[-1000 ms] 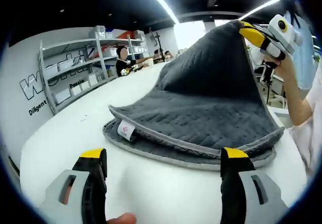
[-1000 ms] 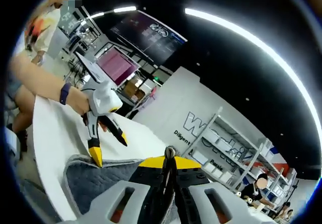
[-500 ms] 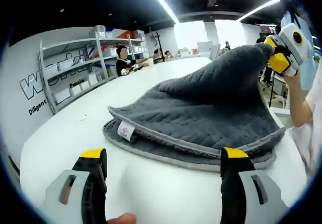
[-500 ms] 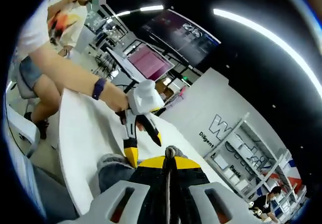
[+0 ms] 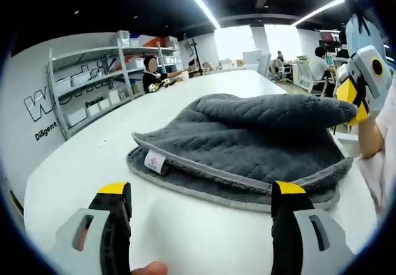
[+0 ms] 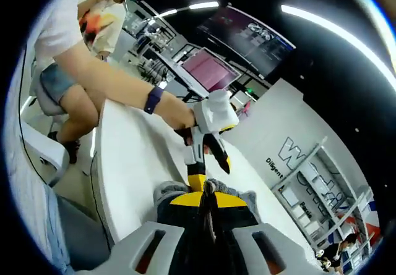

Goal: Fold the towel on the table until its edges align and the towel forms a compact rectangular stack.

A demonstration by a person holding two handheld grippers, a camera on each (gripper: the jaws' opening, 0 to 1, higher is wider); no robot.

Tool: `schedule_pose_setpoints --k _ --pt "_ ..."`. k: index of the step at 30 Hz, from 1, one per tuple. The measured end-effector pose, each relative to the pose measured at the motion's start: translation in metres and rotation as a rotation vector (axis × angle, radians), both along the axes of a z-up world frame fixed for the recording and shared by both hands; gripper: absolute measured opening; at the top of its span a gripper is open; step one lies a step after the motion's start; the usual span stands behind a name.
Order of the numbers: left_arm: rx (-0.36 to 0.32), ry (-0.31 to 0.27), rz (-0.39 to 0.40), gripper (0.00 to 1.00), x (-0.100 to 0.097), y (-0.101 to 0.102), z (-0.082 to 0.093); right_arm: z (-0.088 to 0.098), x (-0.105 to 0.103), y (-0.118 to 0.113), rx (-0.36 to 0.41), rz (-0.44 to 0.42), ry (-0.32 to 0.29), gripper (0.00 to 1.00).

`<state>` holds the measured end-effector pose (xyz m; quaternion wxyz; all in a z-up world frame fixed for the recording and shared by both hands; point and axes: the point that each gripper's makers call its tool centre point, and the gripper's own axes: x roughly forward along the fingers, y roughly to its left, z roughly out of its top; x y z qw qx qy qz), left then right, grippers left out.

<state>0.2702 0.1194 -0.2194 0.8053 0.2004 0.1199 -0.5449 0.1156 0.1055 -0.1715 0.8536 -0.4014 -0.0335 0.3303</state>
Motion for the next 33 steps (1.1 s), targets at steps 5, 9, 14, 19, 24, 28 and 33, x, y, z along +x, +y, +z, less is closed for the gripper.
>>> schedule_pose_setpoints --k 5,9,14,19,24,28,33 --pt "0.000 0.001 0.000 0.92 0.001 0.000 0.000 -0.015 -0.002 0.006 -0.033 0.011 0.035 0.01" --pt "0.000 0.001 0.000 0.92 0.001 0.001 0.001 -0.026 -0.002 0.009 -0.046 0.018 0.075 0.01" --pt "0.000 0.002 0.000 0.92 0.007 0.003 0.002 -0.034 -0.002 0.012 -0.064 0.026 0.097 0.01" --pt "0.000 0.003 0.000 0.92 0.007 0.002 0.003 -0.042 -0.002 0.015 -0.088 0.035 0.108 0.01" --pt "-0.001 0.004 0.001 0.92 0.014 0.005 0.004 -0.053 0.000 0.017 -0.115 0.042 0.129 0.01" --pt "0.002 0.002 0.006 0.92 0.013 0.005 0.004 -0.059 0.000 0.017 -0.131 0.037 0.151 0.02" --pt "0.000 0.005 0.011 0.93 0.013 0.006 0.004 -0.061 0.000 0.017 -0.127 0.022 0.162 0.02"
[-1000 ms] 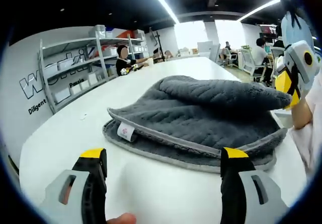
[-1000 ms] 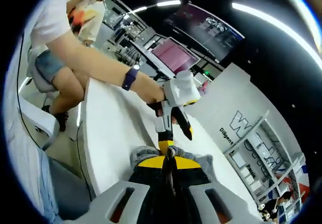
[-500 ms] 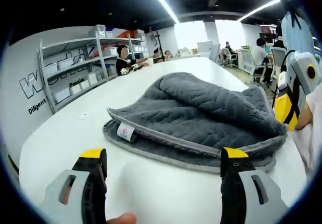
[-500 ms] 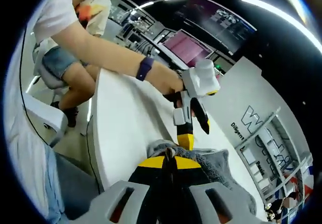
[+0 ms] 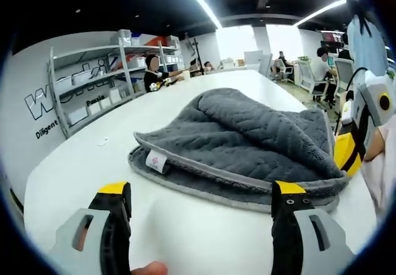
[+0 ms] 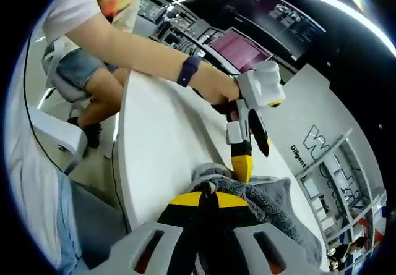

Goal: Fold the towel on the table until its edges align and the towel forms a compact rectangular stack.

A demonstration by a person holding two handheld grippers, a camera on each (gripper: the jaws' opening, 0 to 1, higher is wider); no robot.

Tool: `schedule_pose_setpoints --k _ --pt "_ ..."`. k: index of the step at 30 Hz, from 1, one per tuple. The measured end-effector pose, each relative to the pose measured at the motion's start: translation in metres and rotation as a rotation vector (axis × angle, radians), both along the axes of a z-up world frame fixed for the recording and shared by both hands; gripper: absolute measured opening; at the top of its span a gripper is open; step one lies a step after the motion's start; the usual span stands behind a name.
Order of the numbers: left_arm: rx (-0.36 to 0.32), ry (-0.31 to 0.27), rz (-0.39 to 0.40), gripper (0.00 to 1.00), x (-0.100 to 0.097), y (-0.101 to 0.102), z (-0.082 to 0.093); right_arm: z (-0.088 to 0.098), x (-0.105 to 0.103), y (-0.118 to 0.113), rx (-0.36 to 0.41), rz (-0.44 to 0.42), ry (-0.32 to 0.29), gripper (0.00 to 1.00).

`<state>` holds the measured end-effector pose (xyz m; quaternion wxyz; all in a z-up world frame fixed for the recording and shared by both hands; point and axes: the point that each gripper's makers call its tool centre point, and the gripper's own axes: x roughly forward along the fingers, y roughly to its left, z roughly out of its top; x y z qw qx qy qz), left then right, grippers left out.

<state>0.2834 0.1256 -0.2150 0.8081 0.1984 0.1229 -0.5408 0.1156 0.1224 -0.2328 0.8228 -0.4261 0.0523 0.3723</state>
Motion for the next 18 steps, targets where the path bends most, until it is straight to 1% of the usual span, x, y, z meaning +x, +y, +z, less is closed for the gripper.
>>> schedule_pose_setpoints --k 2,4,8,9,10,11,14,18 --pt "-0.003 0.000 0.000 0.93 0.002 0.001 0.001 0.000 0.000 0.000 -0.001 -0.007 0.004 0.02" --pt "-0.003 -0.001 0.001 0.92 -0.002 0.000 0.001 0.000 0.000 0.000 -0.013 -0.010 0.004 0.02" --pt "-0.011 -0.006 0.002 0.92 -0.004 0.000 0.005 0.001 0.001 0.000 -0.029 -0.016 0.010 0.04" --pt "-0.012 -0.007 0.003 0.92 -0.004 0.000 0.006 0.001 0.001 -0.001 -0.032 -0.019 0.011 0.05" --pt "-0.019 -0.008 0.003 0.92 -0.004 0.001 0.008 0.003 0.001 -0.001 -0.033 -0.025 0.009 0.09" --pt "-0.025 -0.010 0.005 0.92 -0.008 0.000 0.008 0.006 0.001 -0.002 -0.029 -0.030 0.008 0.11" --pt "-0.046 -0.010 0.020 0.92 -0.011 0.000 0.011 0.015 -0.002 -0.002 0.001 -0.023 0.019 0.14" --pt "-0.068 -0.007 0.036 0.92 -0.011 0.003 0.015 0.035 -0.009 -0.002 0.082 -0.008 0.009 0.16"
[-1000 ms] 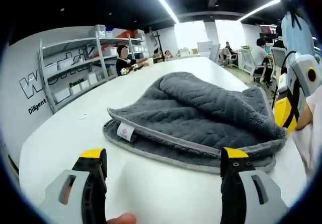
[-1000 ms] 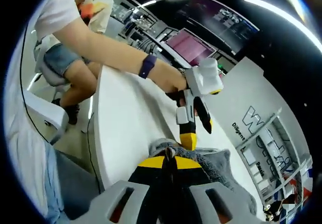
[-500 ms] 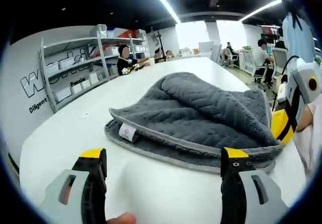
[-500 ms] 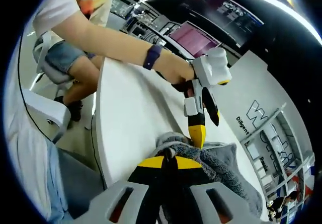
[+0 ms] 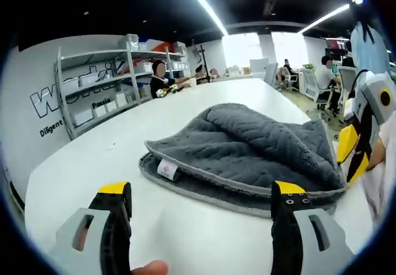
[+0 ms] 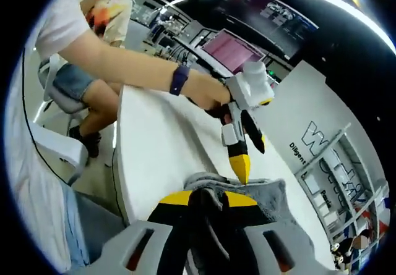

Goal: Fold the towel on the table until its edges align and the towel forms a compact rectangular stack.

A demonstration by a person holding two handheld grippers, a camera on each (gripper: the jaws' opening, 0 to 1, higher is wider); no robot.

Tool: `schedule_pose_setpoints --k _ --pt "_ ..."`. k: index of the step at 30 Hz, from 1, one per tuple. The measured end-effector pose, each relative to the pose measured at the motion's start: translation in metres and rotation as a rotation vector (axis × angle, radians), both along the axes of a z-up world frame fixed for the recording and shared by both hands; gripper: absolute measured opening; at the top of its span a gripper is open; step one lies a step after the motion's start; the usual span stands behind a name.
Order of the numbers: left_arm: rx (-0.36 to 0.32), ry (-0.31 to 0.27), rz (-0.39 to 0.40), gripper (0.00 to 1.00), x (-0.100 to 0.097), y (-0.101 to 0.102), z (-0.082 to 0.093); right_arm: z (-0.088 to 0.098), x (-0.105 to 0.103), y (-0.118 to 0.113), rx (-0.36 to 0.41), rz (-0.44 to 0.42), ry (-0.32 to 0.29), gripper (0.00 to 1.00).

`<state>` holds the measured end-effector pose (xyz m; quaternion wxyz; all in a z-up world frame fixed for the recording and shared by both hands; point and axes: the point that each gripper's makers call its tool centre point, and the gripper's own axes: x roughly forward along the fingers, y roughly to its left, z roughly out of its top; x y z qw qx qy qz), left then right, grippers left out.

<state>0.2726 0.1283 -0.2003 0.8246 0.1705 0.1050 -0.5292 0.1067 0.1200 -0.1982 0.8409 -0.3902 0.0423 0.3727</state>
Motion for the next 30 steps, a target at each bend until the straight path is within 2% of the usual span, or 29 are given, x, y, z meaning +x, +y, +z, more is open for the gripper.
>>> schedule_pose_setpoints --k 3,6,7,10,13,17,21,26,30 --pt "-0.015 0.000 0.009 0.92 -0.001 0.001 0.003 0.016 -0.009 -0.006 0.083 0.014 -0.011 0.21" --pt "-0.023 -0.002 0.014 0.92 -0.003 0.002 0.004 0.036 -0.016 -0.024 0.208 -0.008 -0.032 0.23" --pt "-0.026 -0.003 0.015 0.92 -0.003 0.003 0.005 0.040 -0.016 -0.030 0.229 -0.019 -0.039 0.23" --pt "-0.041 0.001 0.019 0.92 -0.005 0.003 0.006 0.051 -0.016 -0.054 0.324 -0.077 -0.067 0.23" --pt "-0.052 0.000 0.027 0.92 -0.006 0.005 0.007 0.063 -0.014 -0.087 0.457 -0.150 -0.090 0.24" --pt "-0.073 0.005 0.041 0.92 -0.005 0.007 0.009 0.070 -0.014 -0.124 0.639 -0.228 -0.081 0.30" --pt "-0.091 0.004 0.062 0.92 -0.004 0.009 0.010 0.075 -0.015 -0.149 0.734 -0.284 -0.103 0.36" --pt "-0.126 0.013 0.093 0.92 -0.003 0.013 0.013 0.082 -0.019 -0.170 0.901 -0.304 -0.099 0.44" --pt "-0.166 0.024 0.126 0.92 0.008 0.020 0.019 0.081 -0.020 -0.176 0.883 -0.336 -0.121 0.52"
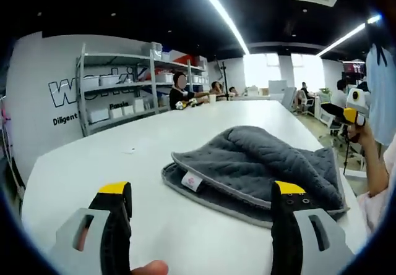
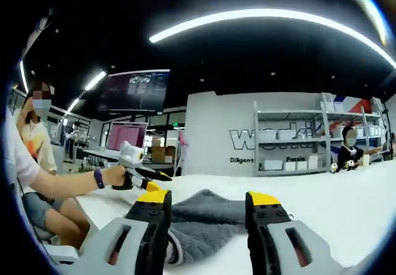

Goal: Fold the towel on the table until its edges align and the towel forms a compact rectangular stack.

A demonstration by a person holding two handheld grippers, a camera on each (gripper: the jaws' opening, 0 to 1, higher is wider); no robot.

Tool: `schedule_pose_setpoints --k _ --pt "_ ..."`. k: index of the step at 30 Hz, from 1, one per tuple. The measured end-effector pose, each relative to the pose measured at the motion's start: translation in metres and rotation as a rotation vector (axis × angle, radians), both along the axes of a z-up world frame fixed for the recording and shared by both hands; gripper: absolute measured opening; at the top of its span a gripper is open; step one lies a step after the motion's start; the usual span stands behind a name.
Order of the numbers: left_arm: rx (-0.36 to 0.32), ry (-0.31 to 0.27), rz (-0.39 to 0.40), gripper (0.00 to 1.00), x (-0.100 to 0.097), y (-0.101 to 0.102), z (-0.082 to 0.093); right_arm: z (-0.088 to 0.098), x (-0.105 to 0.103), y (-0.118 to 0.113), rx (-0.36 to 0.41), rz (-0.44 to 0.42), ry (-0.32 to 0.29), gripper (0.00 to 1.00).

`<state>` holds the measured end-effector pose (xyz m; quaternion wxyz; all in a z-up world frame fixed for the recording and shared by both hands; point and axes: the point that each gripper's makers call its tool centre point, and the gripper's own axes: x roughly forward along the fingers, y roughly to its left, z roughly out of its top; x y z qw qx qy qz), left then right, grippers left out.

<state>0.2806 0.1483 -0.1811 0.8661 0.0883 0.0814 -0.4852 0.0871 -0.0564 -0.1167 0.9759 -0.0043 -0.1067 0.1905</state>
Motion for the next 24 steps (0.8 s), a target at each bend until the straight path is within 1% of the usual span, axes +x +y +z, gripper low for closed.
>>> schedule_pose_setpoints --k 2,5,6,8,14,21,24 --pt "-0.012 0.001 0.013 0.92 0.002 0.003 0.001 -0.001 0.001 -0.002 0.000 -0.012 0.004 0.58" --pt "-0.030 0.006 0.021 0.92 0.003 0.006 0.003 -0.006 0.003 -0.004 0.004 -0.020 0.032 0.65" --pt "-0.049 0.013 0.024 0.92 0.003 0.007 0.005 -0.007 0.005 -0.005 0.007 -0.026 0.041 0.67" --pt "-0.068 0.021 0.030 0.92 0.013 0.011 0.010 -0.008 0.006 -0.007 0.009 -0.039 0.045 0.70" --pt "-0.101 0.029 0.043 0.92 0.018 0.014 0.014 -0.010 0.007 -0.009 0.022 -0.051 0.059 0.78" --pt "-0.104 0.030 0.049 0.92 0.022 0.015 0.015 -0.005 0.005 -0.006 0.035 -0.032 0.043 0.86" --pt "-0.105 0.032 0.051 0.92 0.025 0.016 0.016 -0.004 0.004 -0.004 0.028 -0.028 0.040 0.87"
